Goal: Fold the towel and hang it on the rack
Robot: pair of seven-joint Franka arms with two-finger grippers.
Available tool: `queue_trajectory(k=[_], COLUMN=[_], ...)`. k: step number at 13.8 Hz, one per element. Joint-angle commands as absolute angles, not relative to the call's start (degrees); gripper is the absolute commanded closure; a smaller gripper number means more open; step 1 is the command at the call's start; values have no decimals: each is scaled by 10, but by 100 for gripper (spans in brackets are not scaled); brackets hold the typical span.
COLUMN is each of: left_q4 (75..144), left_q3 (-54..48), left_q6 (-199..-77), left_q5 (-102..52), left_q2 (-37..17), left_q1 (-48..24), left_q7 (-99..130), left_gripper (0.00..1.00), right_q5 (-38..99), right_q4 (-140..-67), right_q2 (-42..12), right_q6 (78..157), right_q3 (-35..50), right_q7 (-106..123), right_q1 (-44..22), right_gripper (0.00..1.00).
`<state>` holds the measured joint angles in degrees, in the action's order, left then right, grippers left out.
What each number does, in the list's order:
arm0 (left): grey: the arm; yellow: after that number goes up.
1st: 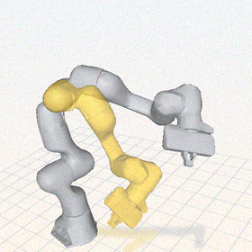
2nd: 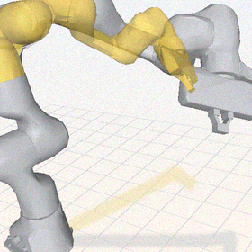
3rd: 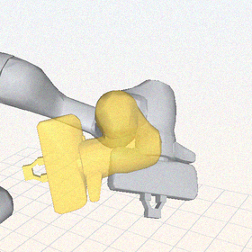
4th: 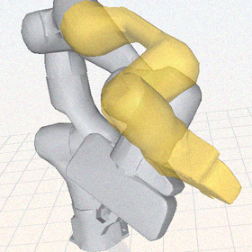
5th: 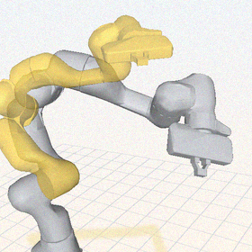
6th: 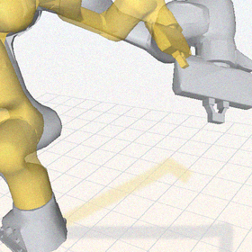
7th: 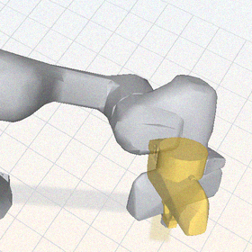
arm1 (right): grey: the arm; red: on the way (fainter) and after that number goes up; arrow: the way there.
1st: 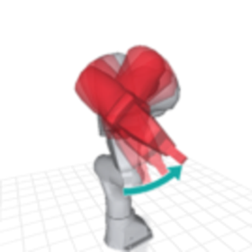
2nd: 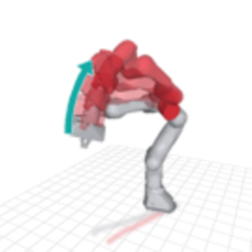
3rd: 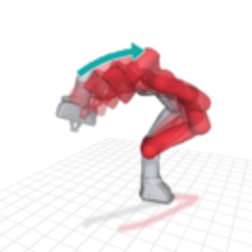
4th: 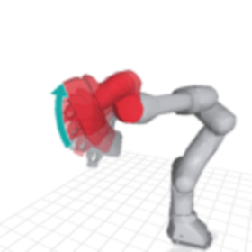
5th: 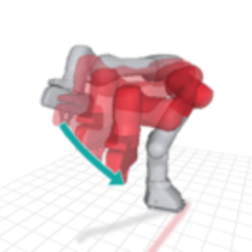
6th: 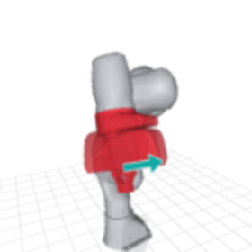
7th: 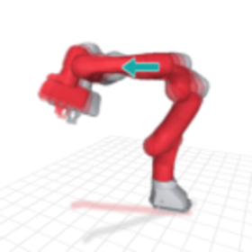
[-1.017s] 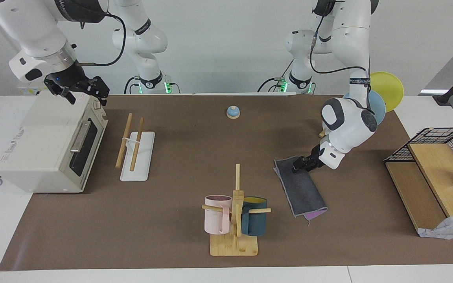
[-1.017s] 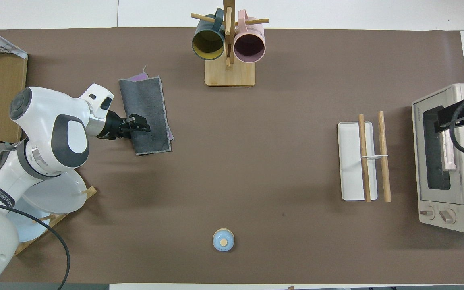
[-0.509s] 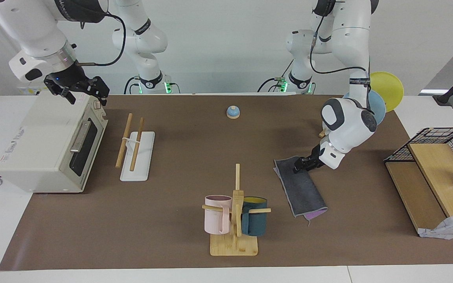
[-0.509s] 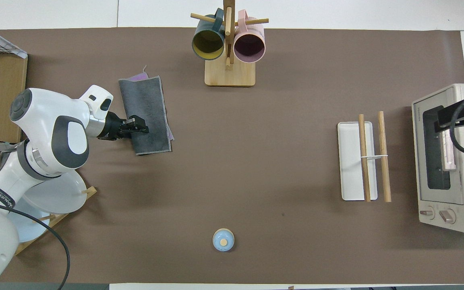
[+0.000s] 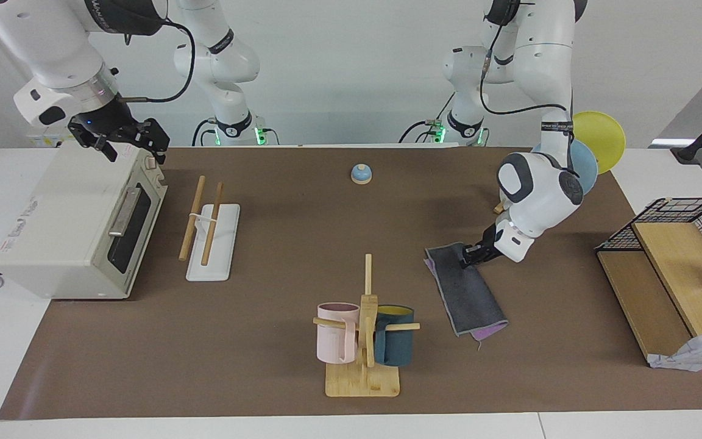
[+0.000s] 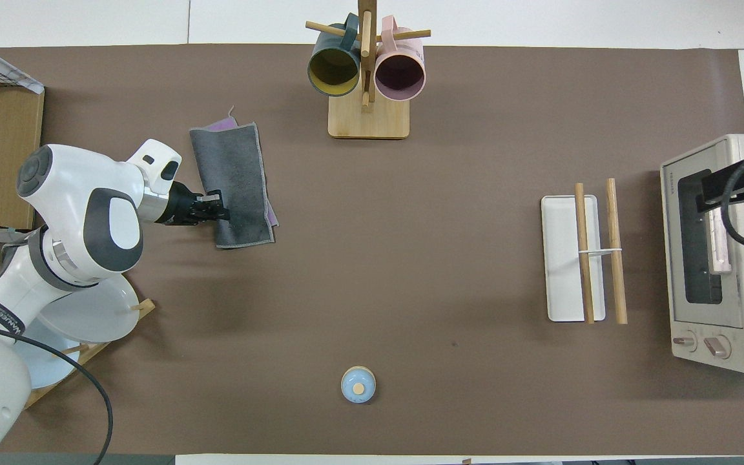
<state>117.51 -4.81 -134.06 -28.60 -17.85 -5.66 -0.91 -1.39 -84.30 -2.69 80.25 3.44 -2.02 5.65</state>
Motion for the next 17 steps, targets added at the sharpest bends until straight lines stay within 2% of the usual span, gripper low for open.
queue_trajectory(k=[1, 9, 13, 17], left_q4=[1159, 1006, 955, 935], left_q3=[-45, -75, -96, -136], left_q6=[-1329, -1177, -1116, -1113], left_q5=[-297, -208, -204, -200], left_q2=[-172, -155, -133, -98], left_q1=[-55, -64, -66, -66], left_q7=[3, 385, 571, 780], left_gripper=[100, 100, 100, 100], right_q5=[-6, -6, -6, -6], right_q4=[-860, -860, -860, -860], right_q2=[-13, -13, -13, -13], right_q6=[809, 809, 809, 809], right_q3=[39, 39, 39, 39], right_q7=[-8, -8, -8, -8], right_q1=[65, 64, 65, 64], right_gripper=[0, 0, 0, 0])
